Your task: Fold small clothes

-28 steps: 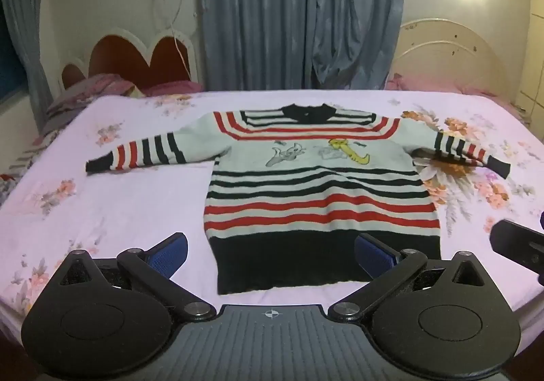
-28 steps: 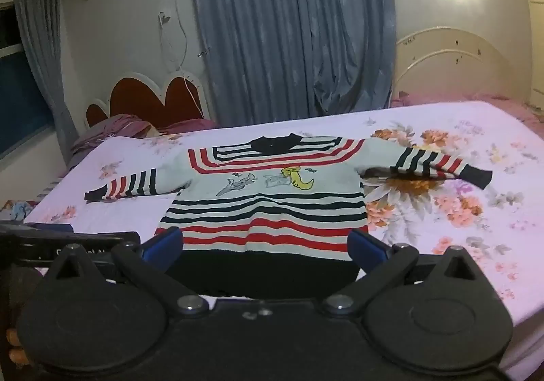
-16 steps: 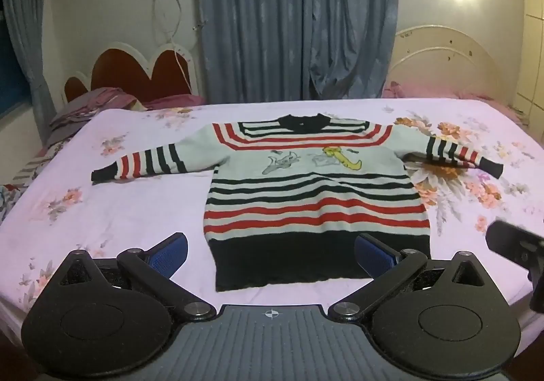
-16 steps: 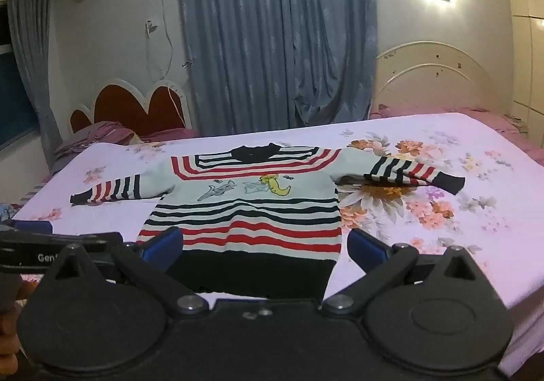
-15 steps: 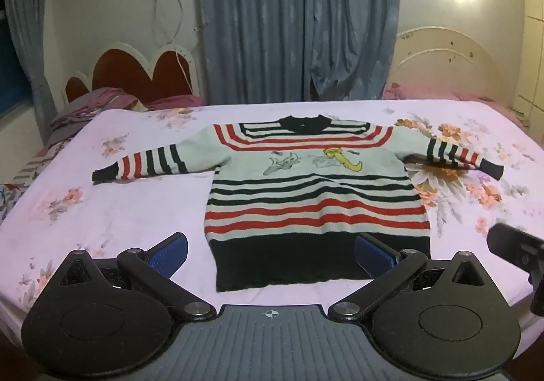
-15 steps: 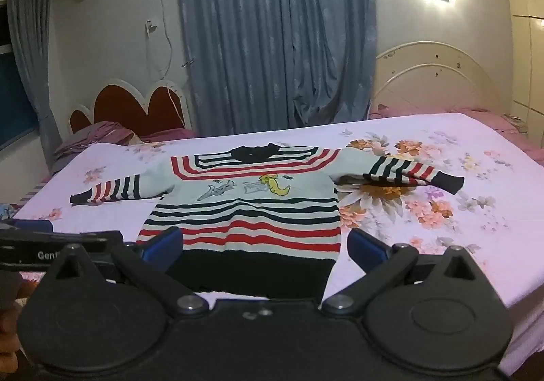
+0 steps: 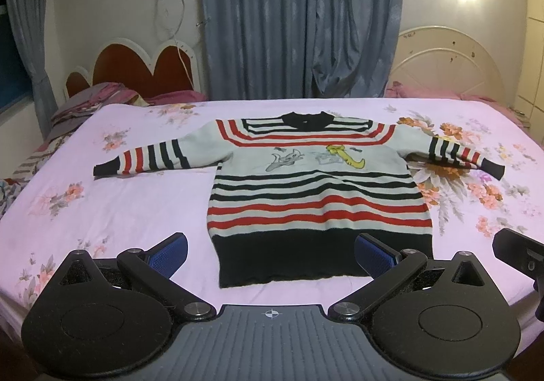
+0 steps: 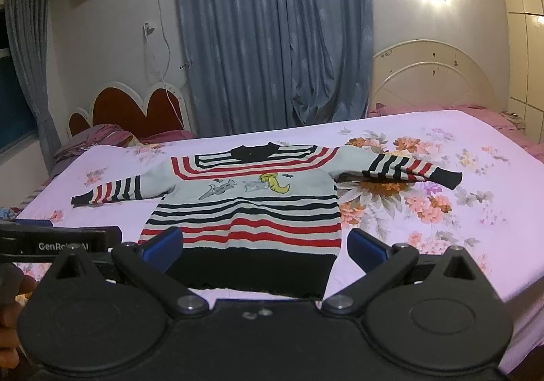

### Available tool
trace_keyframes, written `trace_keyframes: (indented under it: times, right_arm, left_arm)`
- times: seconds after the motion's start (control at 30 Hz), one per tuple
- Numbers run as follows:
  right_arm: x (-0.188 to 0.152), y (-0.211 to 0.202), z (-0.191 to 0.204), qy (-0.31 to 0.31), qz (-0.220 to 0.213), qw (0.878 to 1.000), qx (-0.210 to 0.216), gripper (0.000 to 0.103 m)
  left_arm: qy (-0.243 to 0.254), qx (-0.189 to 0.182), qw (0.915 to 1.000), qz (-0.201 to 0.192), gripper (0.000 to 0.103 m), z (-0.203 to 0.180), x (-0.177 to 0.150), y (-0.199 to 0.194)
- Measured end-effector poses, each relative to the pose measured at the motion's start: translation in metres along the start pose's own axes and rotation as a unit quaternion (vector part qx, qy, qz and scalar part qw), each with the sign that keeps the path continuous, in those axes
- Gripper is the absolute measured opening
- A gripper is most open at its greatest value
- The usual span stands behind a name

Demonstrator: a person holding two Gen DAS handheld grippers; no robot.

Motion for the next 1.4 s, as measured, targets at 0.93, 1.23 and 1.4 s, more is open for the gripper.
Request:
trace_keyframes:
  times: [0.93, 1.23, 1.4]
  right_arm:
    - [-0.002, 0.005, 0.000, -0.007, -0.001, 1.000, 0.007, 0.102]
    - [-0.003, 0.009, 0.001, -0.008, 0.004, 1.000, 0.008, 0.102]
    - [-0.004, 0.012, 0.001, -0.007, 0.006, 1.000, 0.009, 0.102]
  left_arm:
    - [-0.011, 0.010, 0.9998, 0.011, 0.103, -0.001, 0.000, 0.011]
    - [-0.014, 0.014, 0.9997, 0.016, 0.103, -0.002, -0.002, 0.015]
    - [-0.014, 0.014, 0.9997, 0.017, 0.103, -0.003, 0.001, 0.018]
Point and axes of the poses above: each gripper's, at about its wrist camera, not at the fingertips, and y roughly the way its jaws point, z to its left, x to its top, the point moved 4 cm from there along y, roughly the way its jaws point, and after that the axes turned 3 degrees about z, right-handed, at the moved point
